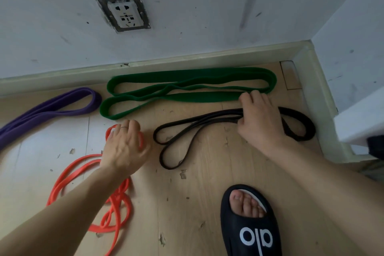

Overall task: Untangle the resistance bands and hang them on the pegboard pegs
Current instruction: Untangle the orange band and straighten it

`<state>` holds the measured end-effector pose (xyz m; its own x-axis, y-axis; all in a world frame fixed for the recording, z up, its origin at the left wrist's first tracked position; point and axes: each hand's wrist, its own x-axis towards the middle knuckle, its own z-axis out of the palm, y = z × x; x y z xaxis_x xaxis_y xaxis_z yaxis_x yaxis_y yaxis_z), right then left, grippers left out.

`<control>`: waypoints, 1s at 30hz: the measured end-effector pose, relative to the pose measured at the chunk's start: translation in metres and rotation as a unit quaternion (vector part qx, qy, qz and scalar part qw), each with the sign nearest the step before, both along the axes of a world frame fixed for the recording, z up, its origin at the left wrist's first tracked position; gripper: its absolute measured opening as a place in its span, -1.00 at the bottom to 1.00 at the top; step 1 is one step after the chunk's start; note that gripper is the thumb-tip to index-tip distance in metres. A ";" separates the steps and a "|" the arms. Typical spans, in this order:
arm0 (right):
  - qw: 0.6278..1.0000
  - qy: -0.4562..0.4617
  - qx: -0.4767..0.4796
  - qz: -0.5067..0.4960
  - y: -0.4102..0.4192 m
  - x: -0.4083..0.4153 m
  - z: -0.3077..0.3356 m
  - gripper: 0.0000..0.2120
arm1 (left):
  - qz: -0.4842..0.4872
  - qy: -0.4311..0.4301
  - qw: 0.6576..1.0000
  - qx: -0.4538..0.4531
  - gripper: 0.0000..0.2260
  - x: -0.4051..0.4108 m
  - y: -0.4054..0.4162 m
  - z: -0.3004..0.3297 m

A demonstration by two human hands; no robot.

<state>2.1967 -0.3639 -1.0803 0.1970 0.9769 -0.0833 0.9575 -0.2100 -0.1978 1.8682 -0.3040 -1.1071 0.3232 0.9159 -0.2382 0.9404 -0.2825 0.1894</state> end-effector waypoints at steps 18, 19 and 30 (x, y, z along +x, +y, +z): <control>0.955 0.173 -0.049 0.234 -0.005 -0.193 0.076 -0.36 | 0.011 -0.134 0.986 -0.098 -0.96 -0.073 -0.031 0.097; 0.949 0.163 -0.053 0.265 -0.006 -0.197 0.093 -0.24 | 0.015 -0.170 0.980 -0.102 -0.95 -0.076 -0.037 0.118; 0.900 0.071 0.073 0.424 -0.038 -0.244 0.306 -0.93 | -0.087 -0.233 0.968 0.032 -0.92 -0.125 -0.132 0.323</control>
